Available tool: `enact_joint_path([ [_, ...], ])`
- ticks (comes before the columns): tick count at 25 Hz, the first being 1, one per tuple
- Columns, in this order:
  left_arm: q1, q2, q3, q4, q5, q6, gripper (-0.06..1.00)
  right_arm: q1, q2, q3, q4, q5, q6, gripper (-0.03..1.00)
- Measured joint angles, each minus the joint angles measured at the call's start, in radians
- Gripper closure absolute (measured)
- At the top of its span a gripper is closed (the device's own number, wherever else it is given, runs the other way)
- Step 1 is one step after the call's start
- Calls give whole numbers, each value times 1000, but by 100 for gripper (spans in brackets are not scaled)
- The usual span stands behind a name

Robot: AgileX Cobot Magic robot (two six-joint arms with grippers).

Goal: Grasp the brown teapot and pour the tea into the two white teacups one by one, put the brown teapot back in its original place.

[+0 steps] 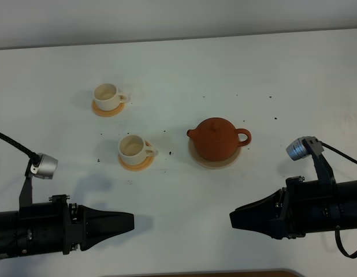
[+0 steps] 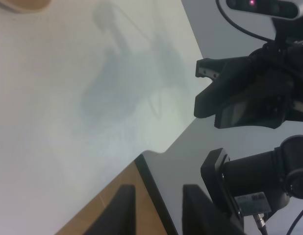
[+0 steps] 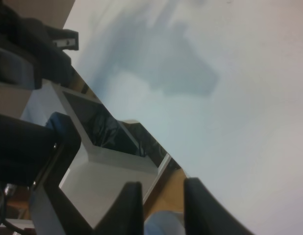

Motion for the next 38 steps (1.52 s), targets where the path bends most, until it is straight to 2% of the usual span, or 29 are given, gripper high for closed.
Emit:
enact_joint_path([
  [23, 0, 0, 0, 0, 9, -2, 67, 0, 0, 0, 1, 0, 0, 73],
  [31, 0, 0, 0, -1, 25, -29, 67, 0, 0, 0, 90, 0, 0, 73],
  [38, 0, 1, -51, 4, 29, -78, 67, 0, 0, 0, 103, 0, 1, 73],
])
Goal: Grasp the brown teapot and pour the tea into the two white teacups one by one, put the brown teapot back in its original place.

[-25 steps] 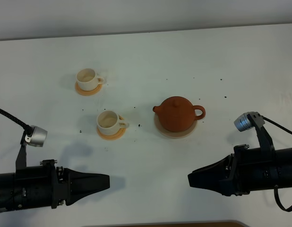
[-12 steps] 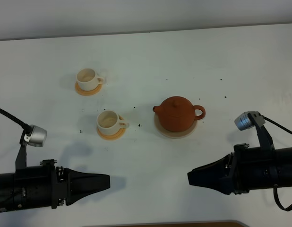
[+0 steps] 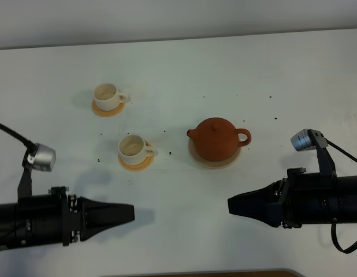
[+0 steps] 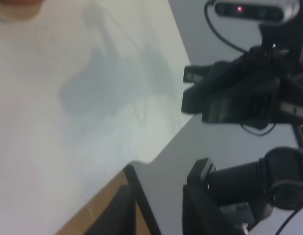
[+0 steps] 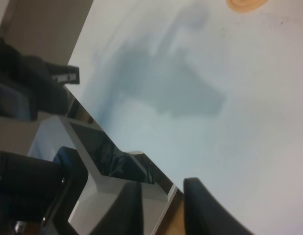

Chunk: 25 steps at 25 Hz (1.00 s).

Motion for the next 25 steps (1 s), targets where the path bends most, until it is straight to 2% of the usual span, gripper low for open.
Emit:
enact_joint_path([
  [6, 0, 2, -118, 104, 0, -157, 67, 0, 2, -54, -10, -1, -1, 73],
  [10, 0, 4, -206, 199, 0, -279, 67, 0, 4, -143, -81, -9, 61, 73],
  [12, 0, 4, -249, 244, 0, -348, 67, 0, 5, -199, -158, -24, 130, 73],
  [18, 0, -48, -365, 419, -14, -553, 67, 0, 5, -361, -505, -52, 432, 73],
  [25, 0, -257, -440, 705, -79, -865, 67, 0, -5, -481, -863, -55, 750, 73],
])
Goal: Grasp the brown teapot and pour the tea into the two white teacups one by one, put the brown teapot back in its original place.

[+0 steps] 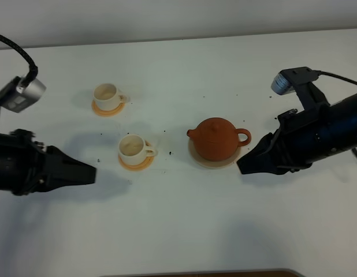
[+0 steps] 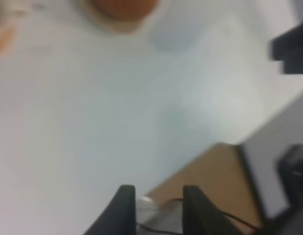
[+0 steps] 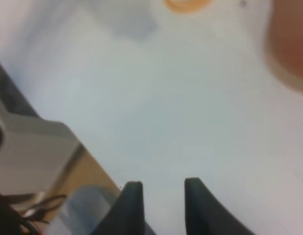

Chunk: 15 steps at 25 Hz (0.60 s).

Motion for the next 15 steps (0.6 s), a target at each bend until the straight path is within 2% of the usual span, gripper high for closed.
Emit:
enact_joint_path([
  [8, 0, -243, -4, 444, -14, -404, 67, 0, -70, -10, -308, -55, 270, 73],
  [12, 0, -350, -4, 642, 12, -574, 67, 0, -77, -10, -393, -86, 359, 73],
  [15, 0, -430, -4, 755, 48, -657, 67, 0, -77, -10, -429, -113, 405, 73],
])
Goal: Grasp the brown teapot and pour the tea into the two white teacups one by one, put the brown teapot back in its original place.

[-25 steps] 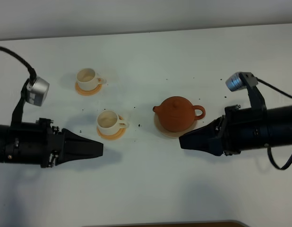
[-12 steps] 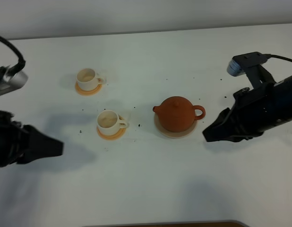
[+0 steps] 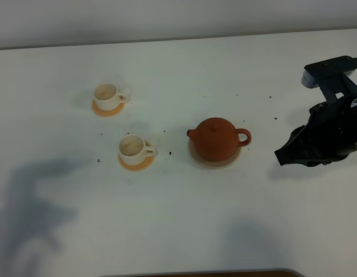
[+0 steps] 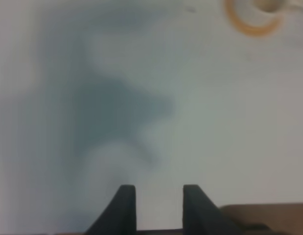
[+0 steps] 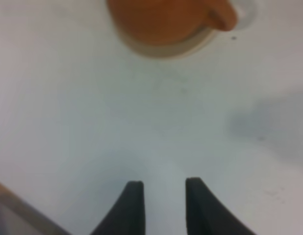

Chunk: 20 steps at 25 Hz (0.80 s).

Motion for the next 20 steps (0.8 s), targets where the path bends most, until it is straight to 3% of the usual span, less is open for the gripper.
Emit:
enact_joint_path([
  [4, 0, -100, 0, 103, 41, -68, 67, 0, 0, 0, -4, -27, 17, 73],
  [8, 0, -199, 0, 145, 71, -96, 67, 0, 0, 0, -7, -65, 18, 73],
  [15, 0, -392, 8, 154, 75, -89, 67, 0, 0, 0, -6, -125, 19, 73],
  [20, 0, -537, 110, 154, 74, -76, 67, 0, 0, 0, -4, -167, 19, 73],
])
